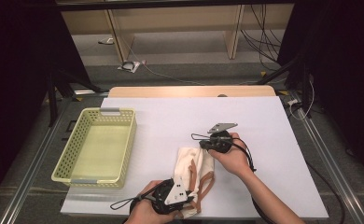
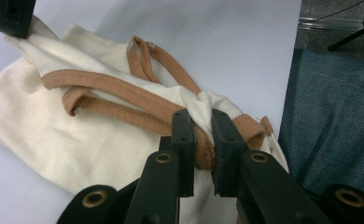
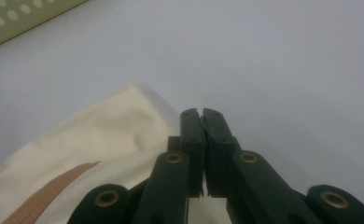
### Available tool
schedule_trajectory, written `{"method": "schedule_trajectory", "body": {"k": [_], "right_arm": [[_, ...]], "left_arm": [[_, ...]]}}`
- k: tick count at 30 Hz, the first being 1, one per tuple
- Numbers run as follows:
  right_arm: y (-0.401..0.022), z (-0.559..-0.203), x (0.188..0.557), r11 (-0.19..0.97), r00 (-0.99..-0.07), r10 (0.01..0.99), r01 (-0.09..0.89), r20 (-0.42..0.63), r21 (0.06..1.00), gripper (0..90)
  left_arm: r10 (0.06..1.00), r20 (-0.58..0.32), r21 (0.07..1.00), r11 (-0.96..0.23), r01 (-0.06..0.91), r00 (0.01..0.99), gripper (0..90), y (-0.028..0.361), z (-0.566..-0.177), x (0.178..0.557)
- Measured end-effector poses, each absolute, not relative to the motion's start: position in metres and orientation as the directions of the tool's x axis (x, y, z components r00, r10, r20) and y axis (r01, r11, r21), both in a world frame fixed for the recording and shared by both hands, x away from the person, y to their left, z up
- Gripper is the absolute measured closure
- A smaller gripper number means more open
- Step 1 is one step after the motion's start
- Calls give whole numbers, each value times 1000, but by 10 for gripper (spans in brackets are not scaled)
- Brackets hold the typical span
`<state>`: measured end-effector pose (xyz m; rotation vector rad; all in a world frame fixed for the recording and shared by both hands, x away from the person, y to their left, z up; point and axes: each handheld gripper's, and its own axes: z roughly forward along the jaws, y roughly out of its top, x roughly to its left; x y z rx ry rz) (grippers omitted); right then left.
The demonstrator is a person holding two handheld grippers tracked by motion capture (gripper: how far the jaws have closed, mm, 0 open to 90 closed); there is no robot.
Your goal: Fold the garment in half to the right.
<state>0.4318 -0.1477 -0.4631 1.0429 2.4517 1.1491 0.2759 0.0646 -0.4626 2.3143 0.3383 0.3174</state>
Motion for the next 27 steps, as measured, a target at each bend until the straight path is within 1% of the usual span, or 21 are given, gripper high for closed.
{"method": "schedule_trajectory", "body": {"k": [11, 16, 18, 20, 24, 27], "right_arm": [[-150, -470, 430, 450, -716, 693, 521, 83, 725, 877], [-151, -472, 430, 458, -714, 695, 528, 82, 715, 865], [-152, -473, 430, 458, -714, 695, 530, 84, 714, 854], [-153, -473, 430, 462, -714, 695, 530, 81, 712, 832], [-157, -472, 429, 456, -712, 696, 534, 88, 713, 747], [-161, -465, 429, 437, -699, 710, 533, 86, 725, 656]], "left_arm": [[325, 112, 711, -686, 153, 939, 775, 61, -469, 276], [318, 108, 705, -692, 153, 942, 717, 60, -469, 275], [322, 99, 714, -682, 158, 941, 675, 61, -467, 275], [323, 91, 725, -670, 159, 942, 601, 62, -464, 276], [338, 47, 763, -620, 184, 940, 472, 67, -457, 278], [352, 35, 786, -587, 192, 935, 387, 72, -450, 281]]}}
